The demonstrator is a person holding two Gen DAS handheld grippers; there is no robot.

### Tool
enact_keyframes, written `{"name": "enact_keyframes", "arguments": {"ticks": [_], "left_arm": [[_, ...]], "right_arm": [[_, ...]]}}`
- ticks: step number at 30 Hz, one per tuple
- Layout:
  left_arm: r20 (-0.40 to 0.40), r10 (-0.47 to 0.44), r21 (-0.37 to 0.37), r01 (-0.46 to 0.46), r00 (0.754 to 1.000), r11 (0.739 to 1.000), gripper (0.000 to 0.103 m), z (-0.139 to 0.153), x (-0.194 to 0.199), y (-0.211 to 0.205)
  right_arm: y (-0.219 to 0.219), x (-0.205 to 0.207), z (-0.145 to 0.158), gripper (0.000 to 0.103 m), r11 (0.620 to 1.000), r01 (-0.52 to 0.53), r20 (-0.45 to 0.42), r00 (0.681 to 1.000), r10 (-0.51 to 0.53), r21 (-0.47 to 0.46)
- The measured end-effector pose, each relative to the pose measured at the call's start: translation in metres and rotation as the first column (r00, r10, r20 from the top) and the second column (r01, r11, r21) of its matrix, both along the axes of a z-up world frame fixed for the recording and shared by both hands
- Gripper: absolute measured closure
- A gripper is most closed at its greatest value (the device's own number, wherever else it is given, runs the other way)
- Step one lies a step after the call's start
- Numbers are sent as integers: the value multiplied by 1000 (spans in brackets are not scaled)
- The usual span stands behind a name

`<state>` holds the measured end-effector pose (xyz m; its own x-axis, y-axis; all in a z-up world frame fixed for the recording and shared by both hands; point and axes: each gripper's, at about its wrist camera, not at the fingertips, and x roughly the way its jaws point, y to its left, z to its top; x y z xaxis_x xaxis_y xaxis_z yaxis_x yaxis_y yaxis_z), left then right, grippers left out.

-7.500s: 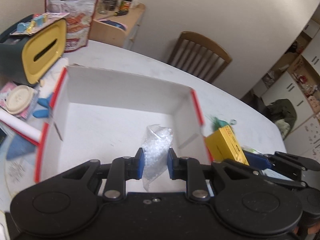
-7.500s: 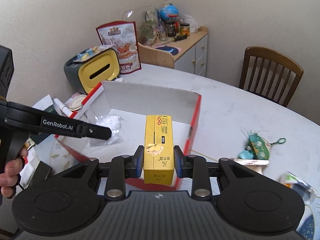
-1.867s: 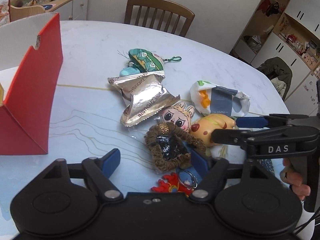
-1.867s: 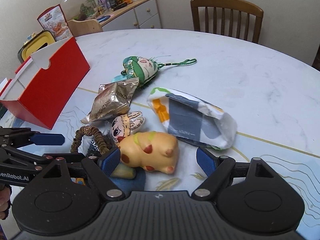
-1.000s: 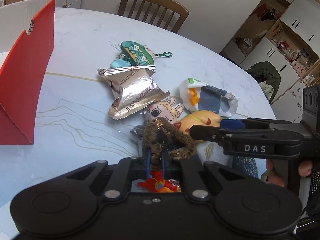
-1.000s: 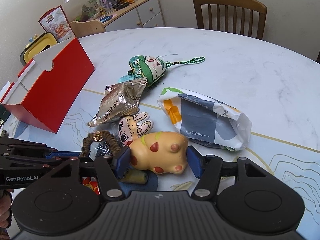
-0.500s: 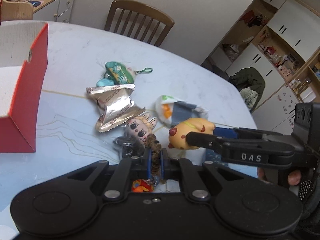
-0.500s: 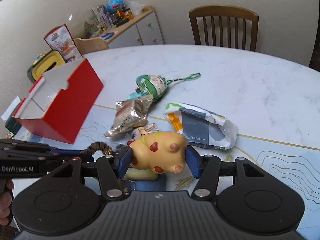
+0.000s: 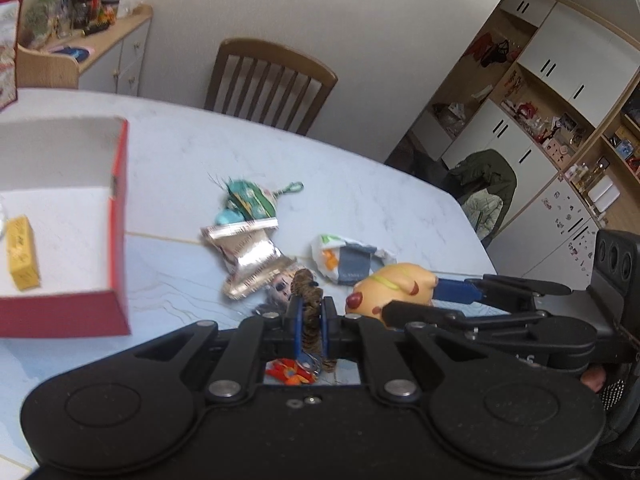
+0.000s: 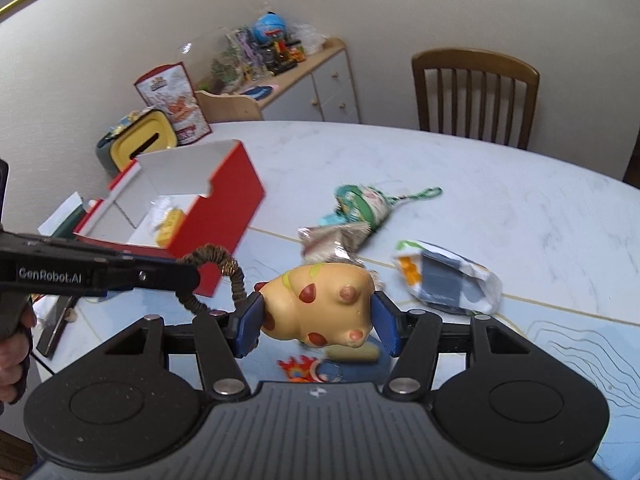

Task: Organize objects
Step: 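Carry the strap and spotted toy over the red box with both tools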

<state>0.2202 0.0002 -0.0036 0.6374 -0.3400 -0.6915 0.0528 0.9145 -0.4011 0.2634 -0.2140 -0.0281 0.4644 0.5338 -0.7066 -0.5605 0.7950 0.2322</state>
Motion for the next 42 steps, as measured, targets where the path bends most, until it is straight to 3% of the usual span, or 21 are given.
{"name": "enact_keyframes", "arguments": {"ticks": [9,18,29,42], "left_arm": [[75,45,36,-48,996,998,97,33,-14,56],[96,116,54,-122,989,991,97,43,-7,124],[64,166,79,-171,984,982,97,22,21,196],[20,175,84,-176,984,981,97,-20,72,247]], "right_arm": [[62,-12,28,45,998,-63,56,996,63,-16],[141,-15,41,45,992,-120,93,988,123,-34],[227,6,26,45,988,-133,54,989,138,-74],[308,42,-22,45,965,-139,29,988,149,-221]]}}
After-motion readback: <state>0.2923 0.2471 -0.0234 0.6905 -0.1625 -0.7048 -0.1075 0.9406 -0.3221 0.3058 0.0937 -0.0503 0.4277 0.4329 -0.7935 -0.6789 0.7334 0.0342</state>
